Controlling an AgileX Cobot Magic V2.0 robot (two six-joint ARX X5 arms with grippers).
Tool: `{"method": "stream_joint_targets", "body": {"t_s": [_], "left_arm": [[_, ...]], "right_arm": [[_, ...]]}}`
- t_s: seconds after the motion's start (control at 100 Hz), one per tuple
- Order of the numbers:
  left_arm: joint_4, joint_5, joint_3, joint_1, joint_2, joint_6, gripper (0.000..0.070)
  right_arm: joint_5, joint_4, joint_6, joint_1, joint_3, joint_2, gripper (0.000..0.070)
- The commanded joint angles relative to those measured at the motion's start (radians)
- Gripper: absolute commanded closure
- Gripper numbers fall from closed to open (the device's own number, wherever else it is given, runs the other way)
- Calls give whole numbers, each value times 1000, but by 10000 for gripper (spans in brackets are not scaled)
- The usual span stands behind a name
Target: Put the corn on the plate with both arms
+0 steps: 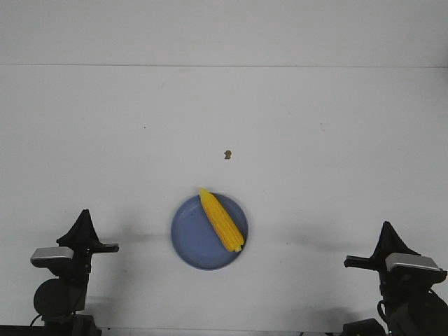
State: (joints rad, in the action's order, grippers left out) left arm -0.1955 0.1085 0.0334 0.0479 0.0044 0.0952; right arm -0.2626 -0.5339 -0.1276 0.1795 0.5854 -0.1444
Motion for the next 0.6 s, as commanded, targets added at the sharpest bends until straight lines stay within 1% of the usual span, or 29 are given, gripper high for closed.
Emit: {"method": "stream_joint_targets", "body": {"t_s": [0.0, 0.11, 0.16, 0.22, 0.32, 0.47, 0.53, 0.59], "left_arm": [[-13, 3, -19, -2, -1, 3, 688], [-13, 3, -19, -2, -1, 3, 688], [-13, 4, -19, -2, -1, 3, 688], [-13, 3, -19, -2, -1, 3, 688], [-13, 3, -19, -2, -1, 3, 688], [-13, 3, -19, -2, -1, 3, 688], [-13, 3, -19, -2, -1, 3, 688], [-13, 3, -19, -2, -1, 3, 688]], "right_arm": [[0, 10, 5, 1, 7, 0, 699], [0, 16, 5, 0, 7, 1, 699], [-8, 14, 23, -8, 6, 5, 700], [9, 21, 23, -26, -2, 14, 699], [88, 56, 39, -64, -41, 34, 699], [233, 174, 73, -131, -155, 93, 700], [266, 233, 73, -155, -208, 117, 699], [274, 282, 72, -175, -259, 140, 700]]}}
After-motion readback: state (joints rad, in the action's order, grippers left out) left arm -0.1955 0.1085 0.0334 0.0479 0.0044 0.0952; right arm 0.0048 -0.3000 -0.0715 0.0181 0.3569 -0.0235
